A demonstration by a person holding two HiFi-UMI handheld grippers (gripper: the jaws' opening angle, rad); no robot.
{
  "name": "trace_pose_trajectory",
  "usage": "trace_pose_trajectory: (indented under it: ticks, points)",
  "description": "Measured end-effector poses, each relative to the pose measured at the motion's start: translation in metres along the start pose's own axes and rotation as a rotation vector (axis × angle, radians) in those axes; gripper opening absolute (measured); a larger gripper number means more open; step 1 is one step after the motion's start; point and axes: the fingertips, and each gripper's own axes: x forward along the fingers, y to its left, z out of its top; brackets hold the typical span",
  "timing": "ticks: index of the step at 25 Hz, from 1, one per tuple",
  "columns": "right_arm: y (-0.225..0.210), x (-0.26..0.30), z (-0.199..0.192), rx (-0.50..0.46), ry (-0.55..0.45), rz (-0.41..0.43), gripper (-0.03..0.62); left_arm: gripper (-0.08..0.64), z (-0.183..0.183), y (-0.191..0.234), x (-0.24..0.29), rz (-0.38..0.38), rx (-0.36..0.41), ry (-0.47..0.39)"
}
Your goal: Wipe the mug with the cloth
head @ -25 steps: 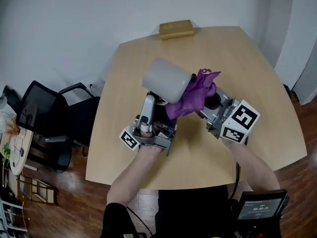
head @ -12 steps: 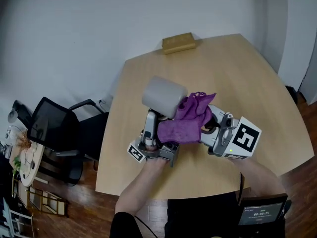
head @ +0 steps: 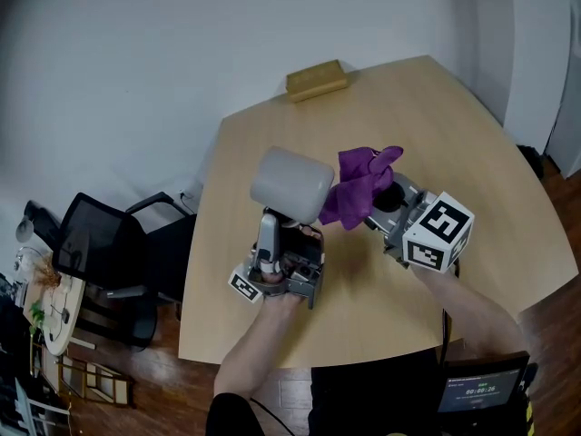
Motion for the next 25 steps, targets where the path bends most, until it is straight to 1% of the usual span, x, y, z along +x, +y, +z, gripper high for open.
trace_pose_trajectory:
  ticks: [1,2,3,5,7,8,10,12,14,17,18,19,20,23,24,25]
  points:
    - [0.001,-0.002,0.003,0.007,-0.018,0.012,0.081,0.063,0.003,-0.001,-0.001,-0.001,0.006,-0.009]
    - [0.007,-0.004,0.010,0.000,-0.050,0.047,0.081,0.063,0.007,-0.001,-0.003,-0.002,0.011,-0.022]
    - [0.019,-0.005,0.019,-0.024,-0.090,0.100,0.081,0.063,0.011,-0.001,-0.004,-0.002,0.014,-0.037]
    - [0.055,-0.009,0.036,-0.109,-0.155,0.234,0.081,0.063,0.016,-0.002,-0.006,-0.003,0.017,-0.062]
    - [0.092,-0.009,0.039,-0.166,-0.157,0.343,0.081,0.063,0.015,-0.003,-0.006,-0.008,0.014,-0.064]
    - [0.103,-0.007,0.037,-0.170,-0.143,0.370,0.081,0.063,0.012,-0.004,-0.005,-0.013,0.010,-0.054]
    - [0.104,-0.002,0.032,-0.168,-0.129,0.365,0.081,0.063,0.005,-0.007,-0.001,-0.029,-0.008,-0.031]
    - [0.087,0.001,0.027,-0.171,-0.124,0.318,0.081,0.063,0.001,-0.009,0.001,-0.044,-0.022,-0.015]
    - [0.062,0.005,0.019,-0.127,-0.088,0.240,0.081,0.063,0.001,-0.009,0.001,-0.046,-0.022,-0.003]
    - [0.026,0.007,0.005,-0.046,-0.021,0.099,0.081,0.063,0.003,-0.007,0.000,-0.041,-0.015,0.000]
    - [0.019,0.005,0.005,-0.033,-0.020,0.077,0.081,0.063,0.004,-0.008,0.000,-0.043,-0.010,-0.002]
    - [0.018,0.002,0.009,-0.032,-0.040,0.083,0.081,0.063,0.006,-0.009,-0.001,-0.046,-0.003,-0.007]
    - [0.024,-0.002,0.018,-0.045,-0.078,0.117,0.081,0.063,0.008,-0.009,-0.002,-0.048,0.004,-0.014]
    - [0.075,-0.015,0.054,-0.145,-0.209,0.300,0.081,0.063,0.013,-0.009,-0.003,-0.038,0.022,-0.026]
    - [0.092,-0.018,0.061,-0.177,-0.227,0.347,0.081,0.063,0.011,-0.007,-0.003,-0.032,0.024,-0.017]
    - [0.104,-0.019,0.062,-0.197,-0.231,0.375,0.081,0.063,0.007,-0.006,-0.003,-0.028,0.022,-0.003]
